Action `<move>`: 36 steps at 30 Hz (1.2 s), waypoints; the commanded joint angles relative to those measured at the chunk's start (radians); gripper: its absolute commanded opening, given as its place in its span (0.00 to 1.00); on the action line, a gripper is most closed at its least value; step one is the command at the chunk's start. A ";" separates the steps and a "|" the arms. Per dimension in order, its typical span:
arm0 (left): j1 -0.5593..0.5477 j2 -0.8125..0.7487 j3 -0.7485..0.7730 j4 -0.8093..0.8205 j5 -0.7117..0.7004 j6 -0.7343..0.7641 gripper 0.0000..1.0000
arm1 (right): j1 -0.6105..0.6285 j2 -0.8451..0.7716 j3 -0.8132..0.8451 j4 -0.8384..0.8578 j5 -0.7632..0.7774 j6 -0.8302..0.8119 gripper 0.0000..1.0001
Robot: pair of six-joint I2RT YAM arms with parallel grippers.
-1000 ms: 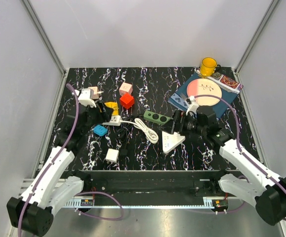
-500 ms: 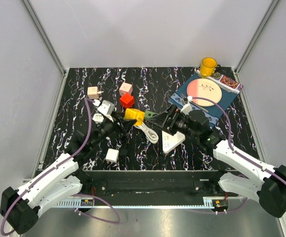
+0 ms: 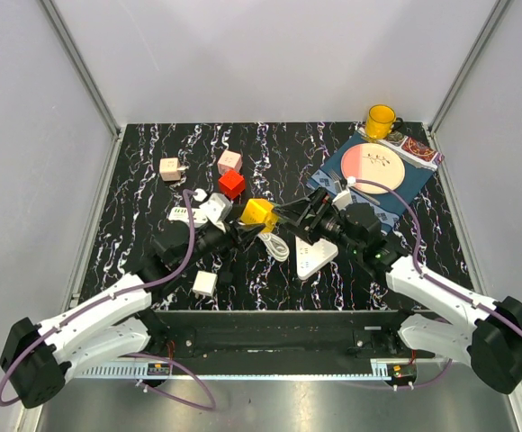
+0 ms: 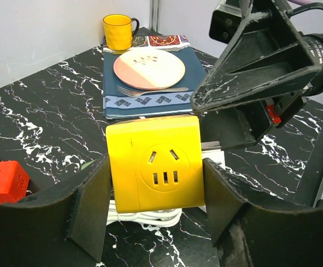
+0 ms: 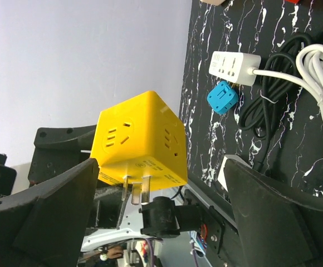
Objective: Insert the plug
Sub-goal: Adjust the plug.
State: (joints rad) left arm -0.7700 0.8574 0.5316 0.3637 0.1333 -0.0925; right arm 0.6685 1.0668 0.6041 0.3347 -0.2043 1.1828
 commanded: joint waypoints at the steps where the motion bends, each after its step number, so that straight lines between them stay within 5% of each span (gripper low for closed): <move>1: -0.028 0.026 0.031 0.156 -0.017 0.057 0.18 | 0.008 -0.022 -0.009 0.086 0.054 0.080 1.00; 7: -0.046 0.046 0.045 0.164 -0.018 0.083 0.18 | 0.006 -0.019 -0.013 0.099 0.051 0.087 1.00; 25: -0.064 0.088 0.117 0.064 -0.029 0.120 0.18 | 0.034 0.061 0.160 -0.123 -0.057 -0.245 0.99; 31: -0.071 0.088 0.122 0.050 -0.037 0.119 0.18 | 0.049 0.078 0.160 -0.118 -0.049 -0.288 0.87; 35: -0.071 0.081 0.116 0.032 -0.052 0.108 0.23 | 0.054 0.076 0.152 -0.095 -0.056 -0.314 0.60; 36: -0.069 0.078 0.113 0.024 -0.058 0.100 0.26 | 0.055 0.076 0.151 -0.092 -0.060 -0.322 0.44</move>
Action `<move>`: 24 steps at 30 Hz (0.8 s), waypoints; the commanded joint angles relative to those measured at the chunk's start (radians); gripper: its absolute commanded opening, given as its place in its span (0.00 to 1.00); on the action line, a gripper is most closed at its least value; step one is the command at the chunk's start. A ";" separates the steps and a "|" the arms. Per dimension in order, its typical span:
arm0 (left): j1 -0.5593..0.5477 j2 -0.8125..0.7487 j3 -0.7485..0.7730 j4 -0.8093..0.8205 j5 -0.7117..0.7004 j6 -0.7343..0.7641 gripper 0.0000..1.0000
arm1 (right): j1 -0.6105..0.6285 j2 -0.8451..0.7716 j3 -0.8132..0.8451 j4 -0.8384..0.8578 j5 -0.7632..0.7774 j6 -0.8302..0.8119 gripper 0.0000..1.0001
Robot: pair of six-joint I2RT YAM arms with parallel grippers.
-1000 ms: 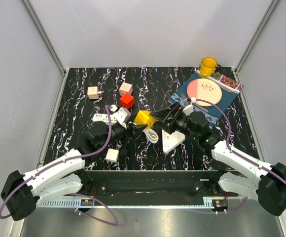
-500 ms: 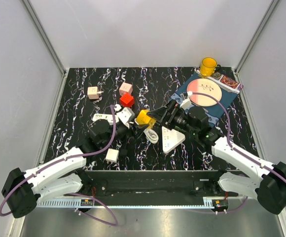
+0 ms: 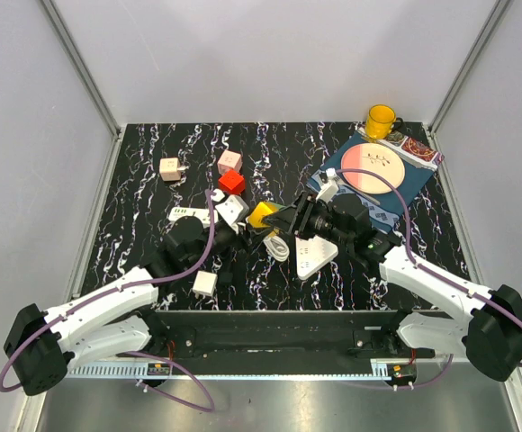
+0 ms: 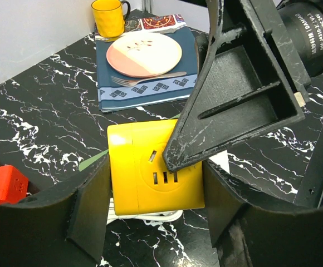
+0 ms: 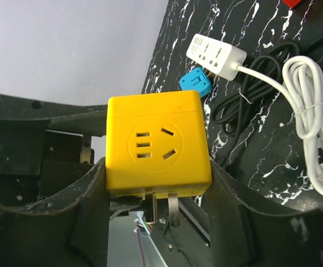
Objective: Insert the plug
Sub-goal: Adjust the plug.
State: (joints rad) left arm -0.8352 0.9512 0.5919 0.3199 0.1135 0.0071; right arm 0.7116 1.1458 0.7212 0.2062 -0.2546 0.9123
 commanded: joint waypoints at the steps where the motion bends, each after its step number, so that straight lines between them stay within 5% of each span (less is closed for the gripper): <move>1: -0.004 -0.019 0.049 0.065 -0.052 -0.004 0.34 | 0.012 -0.004 0.034 0.038 -0.011 -0.067 0.37; 5: -0.004 -0.043 0.048 0.027 -0.092 -0.050 0.53 | 0.012 -0.014 0.024 0.058 -0.011 -0.113 0.04; 7: -0.005 -0.055 0.057 -0.019 -0.109 -0.096 0.67 | 0.014 -0.024 0.023 0.061 -0.009 -0.162 0.00; 8: -0.004 -0.071 0.065 -0.042 -0.147 -0.119 0.82 | 0.012 -0.027 0.020 0.062 -0.005 -0.182 0.00; 11: -0.002 -0.110 0.104 -0.152 -0.233 -0.232 0.99 | 0.012 -0.055 -0.002 0.094 0.014 -0.277 0.00; 19: 0.040 -0.103 0.359 -0.568 -0.344 -0.579 0.99 | 0.019 -0.110 -0.074 0.239 0.018 -0.598 0.00; 24: 0.209 -0.046 0.427 -0.653 -0.125 -0.781 0.99 | 0.025 -0.161 -0.101 0.288 -0.020 -0.734 0.01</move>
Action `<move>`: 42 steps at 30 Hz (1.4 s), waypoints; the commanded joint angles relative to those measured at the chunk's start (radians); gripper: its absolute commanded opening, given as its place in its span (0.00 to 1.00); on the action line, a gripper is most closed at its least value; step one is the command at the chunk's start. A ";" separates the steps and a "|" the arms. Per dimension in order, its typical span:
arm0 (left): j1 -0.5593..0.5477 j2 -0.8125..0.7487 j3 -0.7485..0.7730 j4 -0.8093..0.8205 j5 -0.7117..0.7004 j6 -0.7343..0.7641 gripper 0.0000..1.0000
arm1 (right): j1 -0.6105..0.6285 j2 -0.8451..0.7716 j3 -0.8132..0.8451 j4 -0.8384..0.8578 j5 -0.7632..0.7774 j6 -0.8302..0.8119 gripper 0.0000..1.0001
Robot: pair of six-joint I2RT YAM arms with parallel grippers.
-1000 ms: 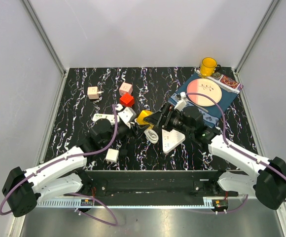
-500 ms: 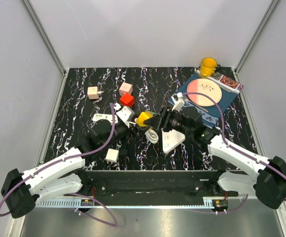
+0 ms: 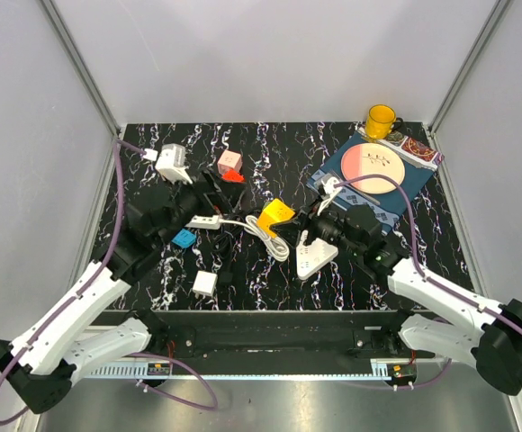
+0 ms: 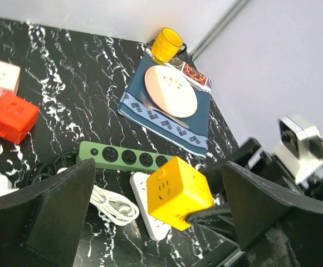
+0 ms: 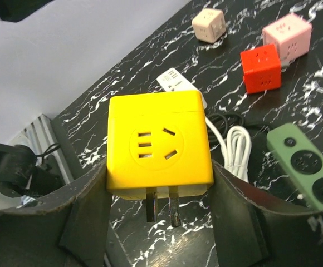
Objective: Insert the plug
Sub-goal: Adjust the plug.
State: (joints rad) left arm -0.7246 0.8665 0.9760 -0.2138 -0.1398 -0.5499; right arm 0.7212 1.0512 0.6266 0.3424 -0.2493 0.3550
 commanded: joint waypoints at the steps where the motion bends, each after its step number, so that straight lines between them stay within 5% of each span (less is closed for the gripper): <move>1: 0.122 0.057 0.041 -0.113 0.217 -0.251 0.99 | 0.017 -0.072 -0.013 0.161 -0.045 -0.194 0.02; 13: 0.180 0.166 0.015 0.079 0.552 -0.453 0.99 | 0.020 -0.089 -0.022 0.268 -0.189 -0.313 0.07; 42: 0.179 0.197 -0.002 0.093 0.701 -0.496 0.98 | 0.023 0.039 0.107 0.296 -0.242 -0.416 0.07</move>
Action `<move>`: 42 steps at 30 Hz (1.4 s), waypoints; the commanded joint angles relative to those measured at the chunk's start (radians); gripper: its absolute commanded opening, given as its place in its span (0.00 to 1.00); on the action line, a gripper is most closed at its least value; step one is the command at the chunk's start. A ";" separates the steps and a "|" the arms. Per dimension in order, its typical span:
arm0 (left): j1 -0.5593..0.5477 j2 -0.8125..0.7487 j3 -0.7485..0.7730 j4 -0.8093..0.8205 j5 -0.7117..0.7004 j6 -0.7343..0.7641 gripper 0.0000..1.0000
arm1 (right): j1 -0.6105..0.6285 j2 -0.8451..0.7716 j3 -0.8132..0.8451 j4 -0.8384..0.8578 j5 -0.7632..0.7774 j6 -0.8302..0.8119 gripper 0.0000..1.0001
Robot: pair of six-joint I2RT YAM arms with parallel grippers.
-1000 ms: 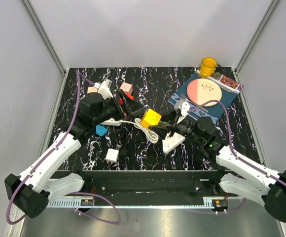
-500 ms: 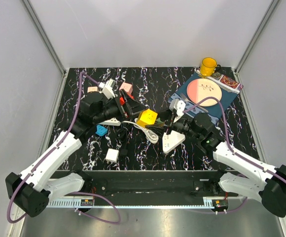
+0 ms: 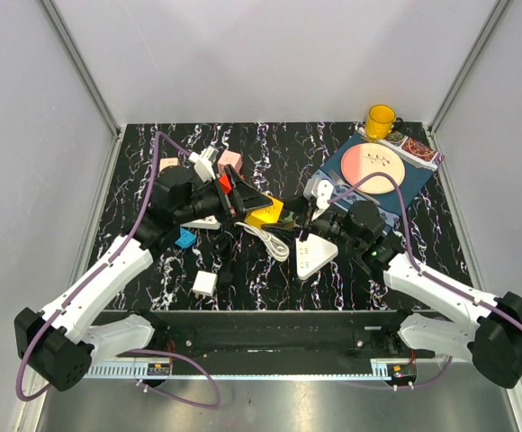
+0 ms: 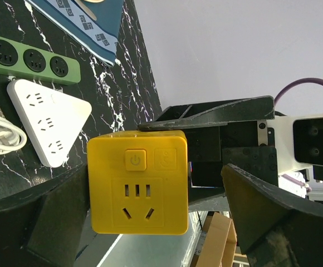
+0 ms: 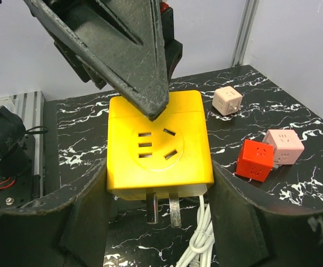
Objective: Insert the plug
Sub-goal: Adjust the plug, then pick up the socket from the center of the board.
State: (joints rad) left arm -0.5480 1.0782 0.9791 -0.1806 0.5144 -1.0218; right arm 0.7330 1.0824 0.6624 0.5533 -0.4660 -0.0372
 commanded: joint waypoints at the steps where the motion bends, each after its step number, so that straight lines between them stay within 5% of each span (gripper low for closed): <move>1: 0.002 -0.014 -0.006 0.066 0.049 -0.026 0.97 | 0.011 0.017 0.072 0.085 -0.028 -0.026 0.07; 12: 0.002 -0.009 -0.010 0.104 0.072 -0.041 0.81 | 0.011 0.037 0.060 0.071 -0.057 -0.041 0.09; 19: 0.002 -0.014 -0.011 0.116 0.079 -0.032 0.57 | 0.011 0.034 0.051 0.050 -0.069 -0.044 0.12; 21: 0.003 -0.015 -0.010 0.110 0.081 -0.024 0.42 | 0.009 0.033 0.052 0.036 -0.069 -0.044 0.15; 24: 0.003 -0.015 0.007 0.070 0.070 0.012 0.23 | 0.011 0.028 0.054 0.008 -0.048 -0.030 0.35; 27: 0.006 -0.018 0.042 -0.017 0.044 0.093 0.10 | 0.011 0.001 0.043 -0.042 0.022 0.009 0.76; 30: 0.008 -0.029 0.081 -0.135 -0.022 0.227 0.06 | 0.011 -0.038 0.048 -0.157 0.133 0.072 0.98; 36: 0.008 -0.086 0.110 -0.322 -0.247 0.547 0.03 | 0.009 -0.131 0.074 -0.507 0.433 0.223 0.99; 42: 0.010 -0.208 0.024 -0.333 -0.427 0.811 0.05 | -0.018 -0.213 -0.007 -0.728 0.679 0.497 1.00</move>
State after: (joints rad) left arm -0.5392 0.9596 1.0290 -0.5152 0.2462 -0.4435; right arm 0.7395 0.9237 0.6922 0.0200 -0.0124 0.2440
